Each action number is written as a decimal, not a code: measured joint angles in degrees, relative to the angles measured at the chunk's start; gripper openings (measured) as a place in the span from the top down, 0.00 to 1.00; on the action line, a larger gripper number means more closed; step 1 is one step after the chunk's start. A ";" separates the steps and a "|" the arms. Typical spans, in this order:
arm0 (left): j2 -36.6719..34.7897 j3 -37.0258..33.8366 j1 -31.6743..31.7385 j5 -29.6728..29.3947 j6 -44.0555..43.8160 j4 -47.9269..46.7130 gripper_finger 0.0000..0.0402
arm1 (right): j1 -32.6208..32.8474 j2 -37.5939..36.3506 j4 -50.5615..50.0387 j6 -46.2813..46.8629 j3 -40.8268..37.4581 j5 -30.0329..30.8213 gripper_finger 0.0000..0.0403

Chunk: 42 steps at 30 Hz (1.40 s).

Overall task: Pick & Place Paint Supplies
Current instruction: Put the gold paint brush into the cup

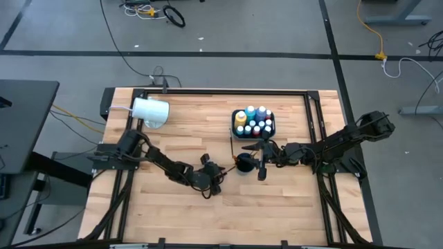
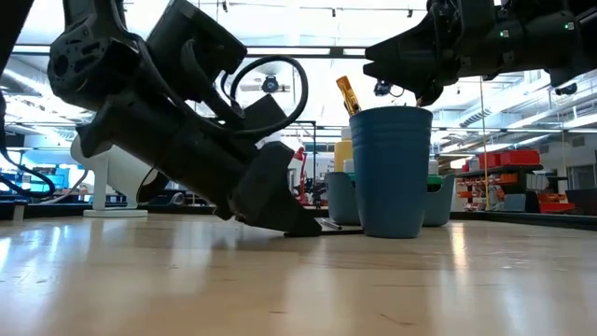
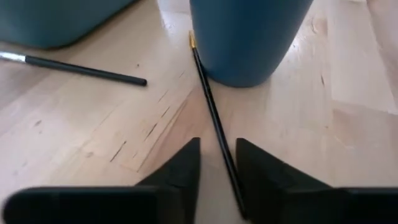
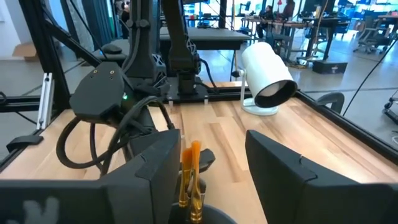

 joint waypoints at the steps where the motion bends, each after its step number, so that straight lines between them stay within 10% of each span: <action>1: -0.04 -0.20 0.31 0.09 -0.90 -0.15 0.76 | 0.00 0.00 -0.02 0.26 0.00 0.00 0.54; 10: -0.02 -3.70 1.92 0.79 -6.87 3.06 0.92 | 0.00 0.00 -0.12 0.23 0.02 -0.09 0.54; 29: 0.46 -3.92 2.18 -0.83 -2.50 7.65 0.77 | -2.07 0.00 6.51 -5.83 0.02 -0.15 0.54; 42: -0.45 -3.92 -1.28 -5.04 -2.24 4.08 0.98 | -3.80 0.00 6.38 -5.78 0.02 -6.05 0.54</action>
